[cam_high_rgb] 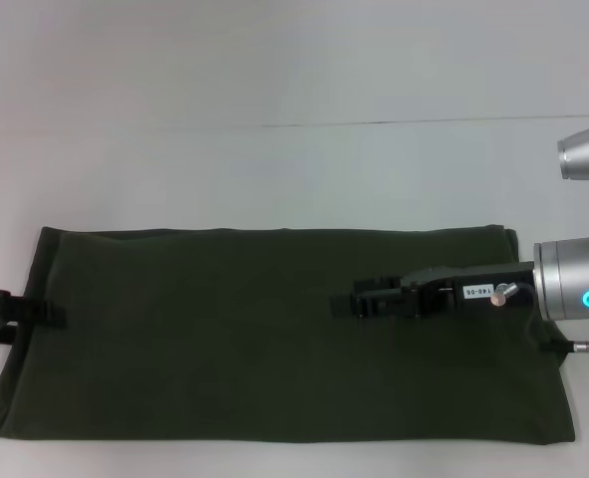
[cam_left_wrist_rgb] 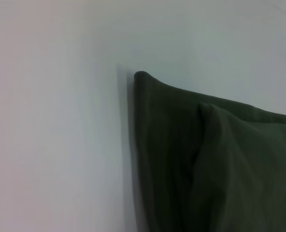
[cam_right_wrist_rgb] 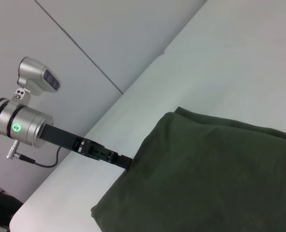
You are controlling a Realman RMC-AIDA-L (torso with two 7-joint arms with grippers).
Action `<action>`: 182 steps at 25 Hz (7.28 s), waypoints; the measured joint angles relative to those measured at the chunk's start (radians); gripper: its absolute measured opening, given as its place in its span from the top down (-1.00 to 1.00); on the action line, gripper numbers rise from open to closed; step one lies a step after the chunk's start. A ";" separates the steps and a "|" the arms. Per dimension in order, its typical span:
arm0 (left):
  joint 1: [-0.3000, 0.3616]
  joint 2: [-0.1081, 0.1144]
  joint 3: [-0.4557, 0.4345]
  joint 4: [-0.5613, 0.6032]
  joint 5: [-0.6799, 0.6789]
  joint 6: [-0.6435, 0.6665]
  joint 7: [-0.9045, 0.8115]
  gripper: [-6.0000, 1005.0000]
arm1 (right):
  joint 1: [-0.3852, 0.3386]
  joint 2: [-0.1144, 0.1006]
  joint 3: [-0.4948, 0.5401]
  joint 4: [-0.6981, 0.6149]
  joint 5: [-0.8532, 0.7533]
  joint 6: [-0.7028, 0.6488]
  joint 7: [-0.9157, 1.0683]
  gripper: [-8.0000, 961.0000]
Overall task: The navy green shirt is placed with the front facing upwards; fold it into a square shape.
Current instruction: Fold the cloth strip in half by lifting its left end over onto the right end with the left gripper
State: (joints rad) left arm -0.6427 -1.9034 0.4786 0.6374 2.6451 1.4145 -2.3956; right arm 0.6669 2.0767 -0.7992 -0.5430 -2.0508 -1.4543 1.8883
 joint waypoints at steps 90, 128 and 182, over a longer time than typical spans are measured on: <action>-0.027 -0.010 0.046 0.040 -0.027 0.091 -0.023 0.76 | 0.019 0.011 -0.033 0.000 0.006 0.015 -0.025 -0.59; -0.022 0.029 0.020 0.136 -0.239 0.291 0.013 0.76 | 0.196 0.044 -0.028 0.511 0.266 0.302 -0.975 -0.38; -0.027 -0.039 0.043 0.121 -0.686 0.559 0.102 0.76 | 0.374 0.046 0.697 0.843 -0.241 0.619 -1.302 0.96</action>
State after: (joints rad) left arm -0.6693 -1.9424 0.5213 0.7587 1.9594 1.9735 -2.2933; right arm 1.0413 2.1227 -0.1021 0.3002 -2.2923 -0.8349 0.5860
